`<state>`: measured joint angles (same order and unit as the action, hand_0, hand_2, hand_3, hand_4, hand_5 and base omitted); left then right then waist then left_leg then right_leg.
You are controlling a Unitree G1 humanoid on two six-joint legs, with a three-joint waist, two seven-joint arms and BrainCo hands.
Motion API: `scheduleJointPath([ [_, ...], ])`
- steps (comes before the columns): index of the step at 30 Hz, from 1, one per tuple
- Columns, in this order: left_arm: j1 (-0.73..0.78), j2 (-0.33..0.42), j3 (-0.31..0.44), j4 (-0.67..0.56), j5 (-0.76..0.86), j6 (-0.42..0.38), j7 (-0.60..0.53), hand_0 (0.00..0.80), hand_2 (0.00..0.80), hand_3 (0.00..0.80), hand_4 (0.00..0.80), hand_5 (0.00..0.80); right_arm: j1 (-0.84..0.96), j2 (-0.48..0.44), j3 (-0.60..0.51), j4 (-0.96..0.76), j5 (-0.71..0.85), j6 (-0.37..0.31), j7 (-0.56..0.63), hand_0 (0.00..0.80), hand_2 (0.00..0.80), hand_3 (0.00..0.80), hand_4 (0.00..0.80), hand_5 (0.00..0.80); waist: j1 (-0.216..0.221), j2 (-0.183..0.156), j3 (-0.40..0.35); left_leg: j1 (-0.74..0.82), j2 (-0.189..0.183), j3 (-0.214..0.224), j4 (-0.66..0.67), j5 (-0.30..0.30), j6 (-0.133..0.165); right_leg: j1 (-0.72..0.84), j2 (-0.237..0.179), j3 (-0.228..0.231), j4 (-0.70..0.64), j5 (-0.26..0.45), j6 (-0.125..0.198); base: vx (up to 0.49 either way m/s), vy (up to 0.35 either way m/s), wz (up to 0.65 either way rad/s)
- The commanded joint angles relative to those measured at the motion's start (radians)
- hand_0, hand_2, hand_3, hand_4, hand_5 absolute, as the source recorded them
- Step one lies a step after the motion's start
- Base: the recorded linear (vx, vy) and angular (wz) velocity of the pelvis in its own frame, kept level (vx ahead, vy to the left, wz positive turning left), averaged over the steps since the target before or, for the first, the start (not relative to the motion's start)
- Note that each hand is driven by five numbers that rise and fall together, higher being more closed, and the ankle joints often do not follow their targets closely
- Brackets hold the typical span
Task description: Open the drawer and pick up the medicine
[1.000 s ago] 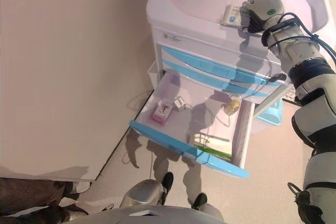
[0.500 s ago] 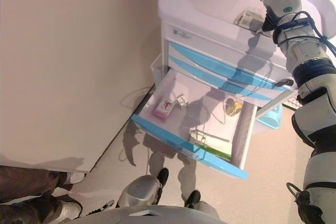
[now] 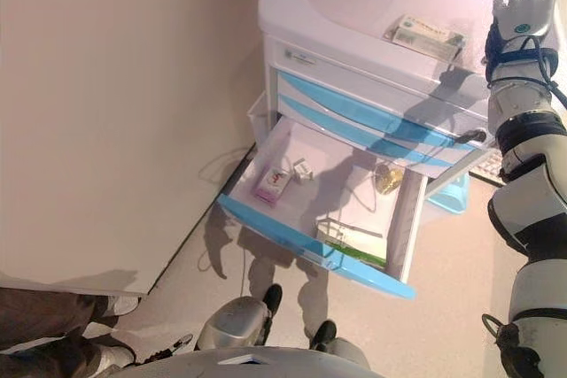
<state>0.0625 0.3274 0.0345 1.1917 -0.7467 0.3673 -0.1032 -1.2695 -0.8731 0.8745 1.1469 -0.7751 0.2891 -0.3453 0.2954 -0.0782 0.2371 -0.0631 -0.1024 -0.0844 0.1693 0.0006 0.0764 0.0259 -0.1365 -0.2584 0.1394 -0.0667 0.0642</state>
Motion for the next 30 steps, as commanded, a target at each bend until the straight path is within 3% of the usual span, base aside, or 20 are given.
scheduleJointPath([
  [1, 0.041, 0.035, -0.059, 0.008, -0.007, 0.0, 0.004, 0.0, 0.0, 0.0, 0.0, 0.0, -0.082, -0.061, 0.043, -0.056, 0.047, 0.054, -0.082, 0.0, 0.0, 0.0, 0.0, 0.0, 0.007, 0.002, -0.033, -0.002, -0.007, -0.038, 0.008, -0.139, 0.007, -0.017, -0.055, 0.034, 0.108, -0.02, 0.067, 0.009, -0.002, -0.05],
  [7, 0.054, 0.038, -0.066, -0.006, 0.043, -0.031, -0.038, 0.0, 0.0, 0.0, 0.0, 0.0, -0.1, -0.12, -0.002, -0.27, 0.215, 0.048, -0.087, 0.0, 0.0, 0.0, 0.0, 0.0, -0.033, 0.007, -0.038, -0.003, 0.0, -0.011, 0.014, -0.147, 0.002, -0.029, -0.05, 0.055, 0.112, -0.026, 0.068, -0.039, -0.015, -0.11],
  [12, 0.065, 0.027, -0.064, -0.027, 0.177, -0.129, -0.062, 0.0, 0.0, 0.0, 0.0, 0.0, 0.014, -0.197, -0.171, -0.648, 0.251, -0.047, 0.021, 0.0, 0.0, 0.0, 0.0, 0.0, -0.102, 0.02, -0.048, 0.007, 0.008, 0.026, 0.002, -0.146, -0.001, -0.048, -0.042, 0.091, 0.115, -0.028, 0.072, -0.072, -0.014, -0.26],
  [15, 0.059, 0.022, -0.061, -0.039, 0.268, -0.178, -0.075, 0.0, 0.0, 0.0, 0.0, 0.0, 0.188, -0.241, -0.349, -0.974, 0.356, -0.1, 0.203, 0.0, 0.0, 0.0, 0.0, 0.0, -0.164, 0.032, -0.055, 0.018, 0.018, 0.056, -0.01, -0.146, -0.003, -0.066, -0.033, 0.126, 0.122, -0.029, 0.073, -0.076, -0.026, -0.31],
  [19, 0.019, 0.034, -0.081, -0.047, 0.371, -0.224, -0.052, 0.0, 0.0, 0.0, 0.0, 0.0, 0.499, -0.268, -0.58, -1.341, 0.621, -0.136, 0.476, 0.0, 0.0, 0.0, 0.0, 0.0, -0.255, 0.042, -0.056, 0.038, 0.033, 0.101, -0.029, -0.147, -0.008, -0.089, -0.019, 0.179, 0.132, -0.018, 0.076, -0.087, -0.035, -0.41],
  [22, -0.007, 0.054, -0.136, -0.06, 0.474, -0.273, -0.026, 0.0, 0.0, 0.0, 0.0, 0.0, 0.714, -0.255, -0.676, -1.448, 0.723, -0.193, 0.669, 0.0, 0.0, 0.0, 0.0, 0.0, -0.309, 0.045, -0.054, 0.053, 0.045, 0.139, -0.04, -0.147, -0.016, -0.092, -0.011, 0.204, 0.13, -0.022, 0.073, -0.1, -0.044, -0.46],
  [26, 0.036, 0.066, -0.208, -0.05, 0.599, -0.449, 0.005, 0.0, 0.0, 0.0, 0.0, 0.0, 0.924, -0.206, -0.696, -1.487, 0.78, -0.13, 0.951, 0.0, 0.0, 0.0, 0.0, 0.0, -0.342, 0.049, -0.04, 0.057, 0.057, 0.172, -0.053, -0.138, -0.024, -0.104, -0.004, 0.219, 0.125, -0.004, 0.072, -0.114, -0.041, -0.37],
  [30, 0.023, 0.107, -0.292, -0.148, 0.608, -0.459, 0.011, 0.0, 0.0, 0.0, 0.0, 0.0, 1.056, -0.177, -0.705, -1.505, 0.879, -0.094, 1.061, 0.0, 0.0, 0.0, 0.0, 0.0, -0.375, 0.065, -0.016, 0.06, 0.056, 0.188, -0.06, -0.127, -0.029, -0.117, 0.004, 0.23, 0.128, -0.002, 0.065, -0.096, 0.001, -0.29],
])
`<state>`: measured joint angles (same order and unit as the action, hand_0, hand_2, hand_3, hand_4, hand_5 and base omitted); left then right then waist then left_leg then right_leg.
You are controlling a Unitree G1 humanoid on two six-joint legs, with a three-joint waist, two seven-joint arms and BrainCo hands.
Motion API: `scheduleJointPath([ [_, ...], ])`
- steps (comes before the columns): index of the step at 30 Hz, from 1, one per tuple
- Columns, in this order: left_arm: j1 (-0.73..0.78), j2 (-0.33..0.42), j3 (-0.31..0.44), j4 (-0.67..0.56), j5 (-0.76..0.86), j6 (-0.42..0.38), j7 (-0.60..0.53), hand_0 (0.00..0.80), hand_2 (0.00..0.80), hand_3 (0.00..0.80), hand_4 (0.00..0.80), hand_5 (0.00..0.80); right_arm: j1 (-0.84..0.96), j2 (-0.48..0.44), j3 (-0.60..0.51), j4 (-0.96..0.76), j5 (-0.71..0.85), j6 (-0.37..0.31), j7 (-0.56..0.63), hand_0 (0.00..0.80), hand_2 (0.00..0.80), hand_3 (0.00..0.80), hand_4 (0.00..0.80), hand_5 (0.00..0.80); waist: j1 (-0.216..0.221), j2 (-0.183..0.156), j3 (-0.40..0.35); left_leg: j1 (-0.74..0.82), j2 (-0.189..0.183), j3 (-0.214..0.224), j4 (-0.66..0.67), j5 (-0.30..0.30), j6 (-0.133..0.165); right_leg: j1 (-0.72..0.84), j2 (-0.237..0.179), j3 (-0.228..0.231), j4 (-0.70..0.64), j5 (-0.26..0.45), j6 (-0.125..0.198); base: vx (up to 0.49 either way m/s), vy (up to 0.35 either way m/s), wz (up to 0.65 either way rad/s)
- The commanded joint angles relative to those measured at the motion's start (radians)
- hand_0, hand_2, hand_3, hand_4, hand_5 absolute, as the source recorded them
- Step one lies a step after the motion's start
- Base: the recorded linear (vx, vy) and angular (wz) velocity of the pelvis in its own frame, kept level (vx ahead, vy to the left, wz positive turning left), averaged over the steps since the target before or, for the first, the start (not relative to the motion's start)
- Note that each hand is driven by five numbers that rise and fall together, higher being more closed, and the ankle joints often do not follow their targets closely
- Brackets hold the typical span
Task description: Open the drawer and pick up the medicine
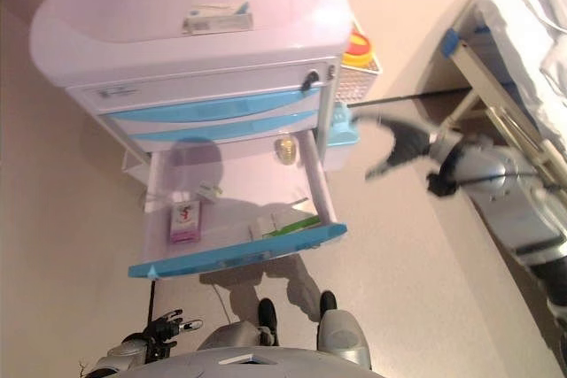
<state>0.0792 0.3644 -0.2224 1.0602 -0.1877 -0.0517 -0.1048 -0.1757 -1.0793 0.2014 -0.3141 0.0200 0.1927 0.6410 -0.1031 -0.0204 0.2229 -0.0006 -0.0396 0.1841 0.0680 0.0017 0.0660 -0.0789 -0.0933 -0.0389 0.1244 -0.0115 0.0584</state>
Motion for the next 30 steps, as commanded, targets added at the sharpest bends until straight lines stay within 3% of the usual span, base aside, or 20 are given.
scheduleJointPath([
  [1, 0.001, 0.078, -0.043, -0.033, 0.049, -0.047, 0.017, 0.0, 0.0, 0.0, 0.0, 0.0, -0.005, 0.029, -0.046, -0.041, 0.117, 0.008, 0.084, 0.0, 0.0, 0.0, 0.0, 0.0, 0.016, 0.01, 0.001, -0.002, -0.005, -0.074, 0.039, -0.126, -0.02, -0.016, -0.038, 0.01, 0.142, -0.057, 0.069, -0.07, -0.02, -0.14],
  [6, -0.007, 0.096, -0.063, -0.065, 0.085, -0.078, 0.016, 0.0, 0.0, 0.0, 0.0, 0.0, 0.182, 0.029, -0.147, 0.008, 0.075, -0.049, 0.161, 0.0, 0.0, 0.0, 0.0, 0.0, -0.015, 0.013, 0.005, -0.004, 0.0, -0.049, 0.039, -0.123, -0.023, -0.028, -0.03, 0.015, 0.134, -0.054, 0.066, -0.044, -0.029, -0.08],
  [9, -0.024, 0.098, -0.07, -0.056, 0.095, -0.088, 0.007, 0.0, 0.0, 0.0, 0.0, 0.0, 0.276, 0.04, -0.179, 0.046, 0.011, -0.077, 0.269, 0.0, 0.0, 0.0, 0.0, 0.0, -0.045, 0.009, 0.017, -0.008, 0.005, -0.03, 0.046, -0.125, -0.024, -0.046, -0.022, 0.027, 0.144, -0.052, 0.063, -0.055, -0.026, -0.2],
  [12, -0.047, 0.109, -0.083, -0.052, 0.104, -0.1, 0.008, 0.0, 0.0, 0.0, 0.0, 0.0, 0.342, 0.041, -0.185, 0.096, 0.003, -0.045, 0.321, 0.0, 0.0, 0.0, 0.0, 0.0, -0.065, 0.005, 0.033, -0.013, 0.008, -0.017, 0.055, -0.127, -0.023, -0.061, -0.018, 0.034, 0.154, -0.046, 0.062, -0.048, -0.026, -0.14],
  [20, -0.157, 0.189, -0.087, -0.034, 0.116, -0.139, 0.044, 0.0, 0.0, 0.0, 0.0, 0.0, 0.35, 0.169, -0.13, 0.354, 0.314, -0.093, 0.246, 0.0, 0.0, 0.0, 0.0, 0.0, -0.107, 0.017, 0.065, -0.021, 0.017, 0.019, 0.088, -0.132, -0.026, -0.081, -0.023, 0.031, 0.162, -0.041, 0.064, -0.013, 0.011, -0.12],
  [26, -0.253, 0.214, -0.063, -0.039, 0.051, -0.17, 0.07, 0.0, 0.0, 0.0, 0.0, 0.0, 0.308, 0.279, -0.044, 0.46, 0.389, -0.153, 0.248, 0.0, 0.0, 0.0, 0.0, 0.0, -0.118, 0.035, 0.092, -0.05, 0.015, 0.025, 0.124, -0.137, -0.03, -0.105, -0.03, 0.032, 0.166, -0.054, 0.056, -0.026, 0.075, -0.13],
  [30, -0.304, 0.229, -0.07, -0.068, -0.02, -0.182, 0.085, 0.0, 0.0, 0.0, 0.0, 0.0, 0.279, 0.347, -0.01, 0.447, 0.577, -0.106, 0.262, 0.0, 0.0, 0.0, 0.0, 0.0, -0.121, 0.045, 0.108, -0.067, 0.009, 0.029, 0.148, -0.142, -0.033, -0.119, -0.031, 0.035, 0.174, -0.06, 0.055, -0.017, 0.083, -0.04],
])
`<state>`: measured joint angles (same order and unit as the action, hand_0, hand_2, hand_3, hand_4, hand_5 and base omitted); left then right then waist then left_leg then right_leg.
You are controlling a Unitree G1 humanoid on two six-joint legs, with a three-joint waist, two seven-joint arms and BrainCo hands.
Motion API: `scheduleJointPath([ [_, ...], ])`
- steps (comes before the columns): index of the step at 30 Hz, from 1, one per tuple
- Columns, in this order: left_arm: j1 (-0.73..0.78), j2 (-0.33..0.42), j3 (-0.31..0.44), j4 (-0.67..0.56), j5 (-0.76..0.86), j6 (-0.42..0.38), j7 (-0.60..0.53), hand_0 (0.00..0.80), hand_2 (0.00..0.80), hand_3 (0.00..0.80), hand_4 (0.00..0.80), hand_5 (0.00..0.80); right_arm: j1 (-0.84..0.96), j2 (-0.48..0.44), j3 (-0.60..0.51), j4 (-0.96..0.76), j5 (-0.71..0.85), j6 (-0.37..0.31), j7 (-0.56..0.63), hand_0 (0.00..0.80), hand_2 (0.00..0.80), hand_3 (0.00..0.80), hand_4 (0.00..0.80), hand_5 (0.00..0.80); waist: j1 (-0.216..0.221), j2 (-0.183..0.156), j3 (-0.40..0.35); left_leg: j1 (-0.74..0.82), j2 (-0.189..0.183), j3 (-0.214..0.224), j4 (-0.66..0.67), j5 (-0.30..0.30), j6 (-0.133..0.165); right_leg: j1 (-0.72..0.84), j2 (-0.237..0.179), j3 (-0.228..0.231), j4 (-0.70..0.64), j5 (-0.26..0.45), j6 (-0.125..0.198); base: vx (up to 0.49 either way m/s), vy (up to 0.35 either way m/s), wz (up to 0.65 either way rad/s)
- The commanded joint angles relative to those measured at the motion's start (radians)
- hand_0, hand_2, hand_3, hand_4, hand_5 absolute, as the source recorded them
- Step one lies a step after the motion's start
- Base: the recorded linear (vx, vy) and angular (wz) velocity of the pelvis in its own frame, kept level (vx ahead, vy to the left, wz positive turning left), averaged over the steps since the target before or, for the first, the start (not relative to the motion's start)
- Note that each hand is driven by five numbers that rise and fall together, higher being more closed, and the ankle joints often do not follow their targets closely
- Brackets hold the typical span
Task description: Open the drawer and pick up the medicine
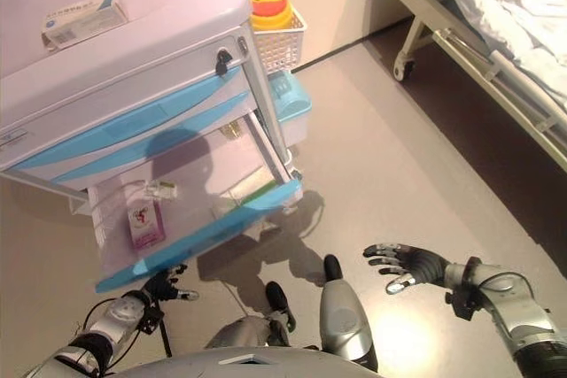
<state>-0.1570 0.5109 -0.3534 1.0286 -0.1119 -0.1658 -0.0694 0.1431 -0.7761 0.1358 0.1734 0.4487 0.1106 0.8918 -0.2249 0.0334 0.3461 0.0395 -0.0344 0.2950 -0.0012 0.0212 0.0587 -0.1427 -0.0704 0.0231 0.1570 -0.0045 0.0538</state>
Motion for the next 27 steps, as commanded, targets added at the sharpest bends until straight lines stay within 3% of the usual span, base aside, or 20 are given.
scheduleJointPath([
  [1, -0.077, 0.075, 0.063, -0.032, -0.11, -0.077, 0.054, 0.0, 0.0, 0.0, 0.0, 0.0, -0.046, 0.069, 0.071, -0.038, 0.165, -0.033, 0.011, 0.0, 0.0, 0.0, 0.0, 0.0, -0.001, -0.005, -0.013, -0.109, 0.003, -0.079, 0.218, -0.162, -0.024, -0.058, -0.056, -0.027, 0.143, -0.067, 0.06, -0.014, 0.074, -0.07],
  [6, -0.098, 0.036, 0.074, -0.052, -0.16, -0.098, 0.08, 0.0, 0.0, 0.0, 0.0, 0.0, -0.053, 0.224, 0.142, 0.06, 0.282, -0.059, -0.011, 0.0, 0.0, 0.0, 0.0, 0.0, 0.0, 0.013, -0.004, -0.117, -0.004, -0.078, 0.229, -0.166, -0.021, -0.065, -0.064, -0.03, 0.148, -0.08, 0.061, -0.004, 0.079, -0.07],
  [10, -0.119, 0.015, 0.077, -0.069, -0.19, -0.126, 0.083, 0.0, 0.0, 0.0, 0.0, 0.0, -0.054, 0.281, 0.174, 0.166, 0.326, -0.082, -0.016, 0.0, 0.0, 0.0, 0.0, 0.0, 0.0, 0.025, 0.004, -0.125, -0.007, -0.072, 0.235, -0.167, -0.022, -0.074, -0.072, -0.034, 0.153, -0.083, 0.059, -0.011, 0.088, -0.01],
  [16, -0.166, 0.03, 0.104, -0.071, -0.274, -0.127, 0.053, 0.0, 0.0, 0.0, 0.0, 0.0, -0.043, 0.307, 0.154, 0.312, 0.398, -0.053, 0.038, 0.0, 0.0, 0.0, 0.0, 0.0, -0.01, 0.049, 0.019, -0.137, -0.016, -0.068, 0.243, -0.164, -0.023, -0.093, -0.08, -0.033, 0.162, -0.086, 0.057, -0.006, 0.097, -0.04],
  [27, -0.319, 0.163, 0.139, 0.173, -0.342, -0.084, -0.032, 0.0, 0.0, 0.0, 0.0, 0.0, -0.059, 0.258, 0.187, 0.304, 0.486, -0.079, 0.054, 0.0, 0.0, 0.0, 0.0, 0.0, -0.059, 0.054, 0.094, -0.222, -0.01, -0.037, 0.288, -0.153, -0.031, -0.193, -0.062, 0.02, 0.192, -0.071, 0.043, -0.056, 0.074, -0.1],
])
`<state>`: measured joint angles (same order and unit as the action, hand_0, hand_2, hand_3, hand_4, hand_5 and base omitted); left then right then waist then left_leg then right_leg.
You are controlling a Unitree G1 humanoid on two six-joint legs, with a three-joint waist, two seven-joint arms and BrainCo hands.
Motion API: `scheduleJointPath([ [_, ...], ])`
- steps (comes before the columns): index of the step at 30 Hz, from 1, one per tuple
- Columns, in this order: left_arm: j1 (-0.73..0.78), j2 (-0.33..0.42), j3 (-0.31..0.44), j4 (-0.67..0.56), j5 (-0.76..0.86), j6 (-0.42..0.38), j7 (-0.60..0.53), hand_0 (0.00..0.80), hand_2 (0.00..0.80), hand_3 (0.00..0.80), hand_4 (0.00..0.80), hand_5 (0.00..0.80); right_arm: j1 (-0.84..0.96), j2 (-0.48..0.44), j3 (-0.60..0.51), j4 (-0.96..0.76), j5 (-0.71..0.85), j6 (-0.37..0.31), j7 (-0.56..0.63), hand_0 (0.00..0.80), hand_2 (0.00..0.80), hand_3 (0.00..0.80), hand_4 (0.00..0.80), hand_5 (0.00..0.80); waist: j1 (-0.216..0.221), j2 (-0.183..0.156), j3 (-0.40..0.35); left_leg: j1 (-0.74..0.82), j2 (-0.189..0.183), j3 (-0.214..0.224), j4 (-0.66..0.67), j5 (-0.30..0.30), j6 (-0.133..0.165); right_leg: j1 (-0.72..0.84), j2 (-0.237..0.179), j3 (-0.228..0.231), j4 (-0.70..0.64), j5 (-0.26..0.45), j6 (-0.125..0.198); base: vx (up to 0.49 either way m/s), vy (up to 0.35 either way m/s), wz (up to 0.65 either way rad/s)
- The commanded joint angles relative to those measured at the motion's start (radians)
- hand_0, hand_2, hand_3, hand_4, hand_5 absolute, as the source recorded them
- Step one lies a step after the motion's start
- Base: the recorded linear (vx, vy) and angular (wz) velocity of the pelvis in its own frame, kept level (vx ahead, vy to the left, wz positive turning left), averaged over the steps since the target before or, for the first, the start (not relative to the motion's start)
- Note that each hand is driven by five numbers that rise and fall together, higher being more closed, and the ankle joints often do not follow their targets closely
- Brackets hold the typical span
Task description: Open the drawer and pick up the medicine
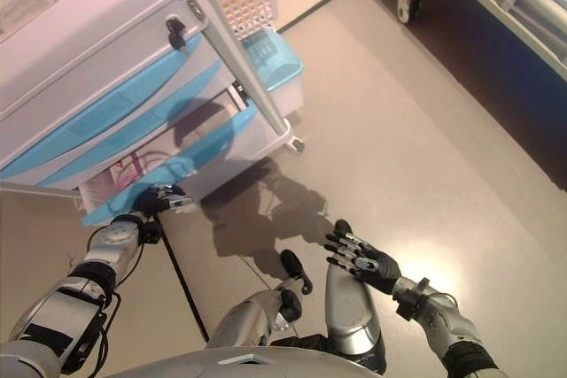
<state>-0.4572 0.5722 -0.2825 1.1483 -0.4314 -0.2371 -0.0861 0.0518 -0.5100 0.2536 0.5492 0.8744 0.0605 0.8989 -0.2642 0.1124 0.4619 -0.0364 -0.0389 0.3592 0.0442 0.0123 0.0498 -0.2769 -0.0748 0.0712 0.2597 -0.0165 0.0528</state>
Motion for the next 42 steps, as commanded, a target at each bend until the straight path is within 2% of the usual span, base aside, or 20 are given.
scheduleJointPath([
  [1, -0.03, 0.113, 0.069, 0.072, -0.022, -0.015, -0.019, 0.0, 0.0, 0.0, 0.0, 0.0, 0.034, -0.014, 0.07, -0.076, 0.061, -0.033, 0.055, 0.0, 0.0, 0.0, 0.0, 0.0, -0.025, -0.026, -0.014, -0.154, -0.004, -0.098, 0.245, -0.142, -0.022, -0.068, -0.055, -0.021, 0.09, -0.056, 0.043, -0.045, 0.081, -0.03],
  [3, -0.045, 0.13, 0.068, 0.091, -0.025, -0.011, -0.014, 0.0, 0.0, 0.0, 0.0, 0.0, 0.039, -0.021, 0.07, -0.081, 0.066, -0.041, 0.062, 0.0, 0.0, 0.0, 0.0, 0.0, -0.031, -0.028, -0.005, -0.167, -0.005, -0.094, 0.253, -0.143, -0.021, -0.081, -0.051, -0.01, 0.092, -0.053, 0.043, 0.012, 0.079, -0.02],
  [4, -0.053, 0.143, 0.07, 0.099, -0.026, -0.014, -0.014, 0.0, 0.0, 0.0, 0.0, 0.0, 0.044, -0.024, 0.068, -0.084, 0.069, -0.047, 0.067, 0.0, 0.0, 0.0, 0.0, 0.0, -0.035, -0.027, 0.003, -0.164, -0.007, -0.103, 0.264, -0.166, -0.025, -0.078, -0.051, -0.007, 0.105, -0.076, 0.048, 0.045, 0.082, -0.03],
  [14, -0.208, 0.255, 0.074, 0.162, -0.073, 0.029, 0.031, 0.0, 0.0, 0.0, 0.0, 0.0, 0.032, -0.024, 0.091, -0.099, 0.128, -0.101, 0.078, 0.0, 0.0, 0.0, 0.0, 0.0, -0.041, -0.064, 0.057, -0.243, 0.004, -0.099, 0.323, -0.184, -0.014, -0.138, -0.038, 0.022, 0.112, -0.046, 0.053, -0.034, 0.011, -0.05],
  [24, -0.311, 0.311, 0.059, 0.198, -0.078, 0.02, 0.088, 0.0, 0.0, 0.0, 0.0, 0.0, 0.034, -0.014, 0.103, -0.086, 0.145, -0.129, 0.091, 0.0, 0.0, 0.0, 0.0, 0.0, -0.042, -0.085, 0.058, -0.291, 0.018, -0.09, 0.35, -0.197, -0.007, -0.192, -0.034, 0.042, 0.125, -0.021, 0.059, -0.007, -0.005, 0.0],
  [27, -0.347, 0.335, 0.056, 0.199, -0.089, 0.018, 0.1, 0.0, 0.0, 0.0, 0.0, 0.0, 0.04, -0.007, 0.114, -0.084, 0.163, -0.142, 0.096, 0.0, 0.0, 0.0, 0.0, 0.0, -0.034, -0.092, 0.058, -0.306, 0.017, -0.1, 0.36, -0.202, -0.004, -0.204, -0.032, 0.043, 0.129, -0.016, 0.06, -0.025, -0.068, 0.02],
  [32, -0.364, 0.339, 0.053, 0.176, -0.113, 0.019, 0.046, 0.0, 0.0, 0.0, 0.0, 0.0, 0.041, 0.009, 0.137, -0.1, 0.175, -0.155, 0.086, 0.0, 0.0, 0.0, 0.0, 0.0, -0.018, -0.099, 0.058, -0.314, 0.021, -0.109, 0.361, -0.205, -0.002, -0.206, -0.035, 0.027, 0.133, -0.015, 0.061, -0.047, -0.083, 0.06],
  [36, -0.325, 0.302, 0.045, 0.127, -0.157, 0.038, -0.081, 0.0, 0.0, 0.0, 0.0, 0.0, 0.038, 0.019, 0.135, -0.11, 0.152, -0.152, 0.061, 0.0, 0.0, 0.0, 0.0, 0.0, -0.004, -0.096, 0.058, -0.294, 0.017, -0.118, 0.344, -0.199, -0.003, -0.181, -0.037, 0.007, 0.131, -0.024, 0.06, -0.046, -0.07, 0.07],
  [40, -0.23, 0.222, 0.041, 0.027, -0.226, 0.053, -0.239, 0.0, 0.0, 0.0, 0.0, 0.0, 0.03, 0.035, 0.121, -0.112, 0.125, -0.177, -0.023, 0.0, 0.0, 0.0, 0.0, 0.0, 0.017, -0.092, 0.058, -0.249, 0.015, -0.13, 0.311, -0.187, -0.007, -0.131, -0.047, -0.025, 0.116, -0.036, 0.061, -0.053, -0.095, 0.02],
  [41, -0.194, 0.191, 0.042, -0.014, -0.246, 0.06, -0.288, 0.0, 0.0, 0.0, 0.0, 0.0, 0.02, 0.037, 0.115, -0.11, 0.096, -0.187, -0.053, 0.0, 0.0, 0.0, 0.0, 0.0, 0.027, -0.094, 0.058, -0.243, 0.015, -0.123, 0.291, -0.155, -0.007, -0.118, -0.052, -0.042, 0.092, -0.014, 0.056, -0.112, -0.113, 0.04],
  [42, -0.175, 0.176, 0.04, -0.036, -0.254, 0.063, -0.309, 0.0, 0.0, 0.0, 0.0, 0.0, 0.016, 0.038, 0.112, -0.11, 0.088, -0.187, -0.061, 0.0, 0.0, 0.0, 0.0, 0.0, 0.032, -0.093, 0.056, -0.233, 0.014, -0.124, 0.282, -0.152, -0.008, -0.104, -0.055, -0.052, 0.083, -0.015, 0.056, -0.103, -0.136, 0.0],
])
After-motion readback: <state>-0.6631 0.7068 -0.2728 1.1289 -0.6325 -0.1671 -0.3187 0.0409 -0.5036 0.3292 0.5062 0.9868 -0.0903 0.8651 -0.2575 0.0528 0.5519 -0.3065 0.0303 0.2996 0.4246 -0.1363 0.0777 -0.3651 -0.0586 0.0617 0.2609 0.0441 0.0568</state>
